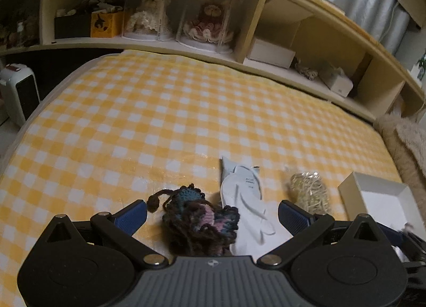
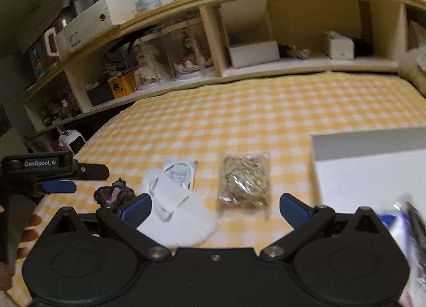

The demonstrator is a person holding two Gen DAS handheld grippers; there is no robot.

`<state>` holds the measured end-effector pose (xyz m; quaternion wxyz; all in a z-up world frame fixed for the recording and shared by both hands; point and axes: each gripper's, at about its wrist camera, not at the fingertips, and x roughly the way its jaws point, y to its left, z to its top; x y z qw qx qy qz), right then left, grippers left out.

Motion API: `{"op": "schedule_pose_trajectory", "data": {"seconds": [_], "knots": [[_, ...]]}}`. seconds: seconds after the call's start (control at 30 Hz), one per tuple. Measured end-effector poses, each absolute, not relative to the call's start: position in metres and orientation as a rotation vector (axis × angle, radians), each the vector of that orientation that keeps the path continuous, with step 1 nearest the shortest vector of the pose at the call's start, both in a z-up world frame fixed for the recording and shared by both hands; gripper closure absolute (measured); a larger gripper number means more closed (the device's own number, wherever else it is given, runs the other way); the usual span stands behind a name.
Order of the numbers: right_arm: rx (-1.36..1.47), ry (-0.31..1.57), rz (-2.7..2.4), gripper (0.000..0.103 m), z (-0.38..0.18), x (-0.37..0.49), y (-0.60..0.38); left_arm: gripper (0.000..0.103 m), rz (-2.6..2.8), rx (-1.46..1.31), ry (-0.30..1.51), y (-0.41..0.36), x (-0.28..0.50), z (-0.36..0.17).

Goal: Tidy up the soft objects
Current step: 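Grasp the crocheted toy with the left tool while the right tool grasps the white mask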

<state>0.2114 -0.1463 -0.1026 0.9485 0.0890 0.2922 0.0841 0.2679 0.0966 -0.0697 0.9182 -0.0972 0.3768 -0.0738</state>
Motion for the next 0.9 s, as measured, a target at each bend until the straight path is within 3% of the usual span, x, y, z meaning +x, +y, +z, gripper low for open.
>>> {"op": "schedule_pose_trajectory", "data": {"seconds": [0.3, 0.57, 0.73, 0.9], "knots": [[0.088, 0.687, 0.346, 0.001, -0.149, 0.262, -0.103, 0.0, -0.217, -0.291, 0.845, 0.093, 0.289, -0.094], [0.004, 0.764, 0.399, 0.012, -0.183, 0.28, -0.087, 0.002, -0.184, -0.375, 0.887, 0.103, 0.3, -0.112], [-0.092, 0.742, 0.406, 0.014, -0.185, 0.27, -0.078, 0.019, -0.178, -0.401, 0.927, 0.108, 0.305, -0.119], [-0.102, 0.749, 0.418, 0.03, -0.181, 0.263, -0.081, 0.038, -0.179, -0.379, 0.969, 0.106, 0.304, -0.126]]}}
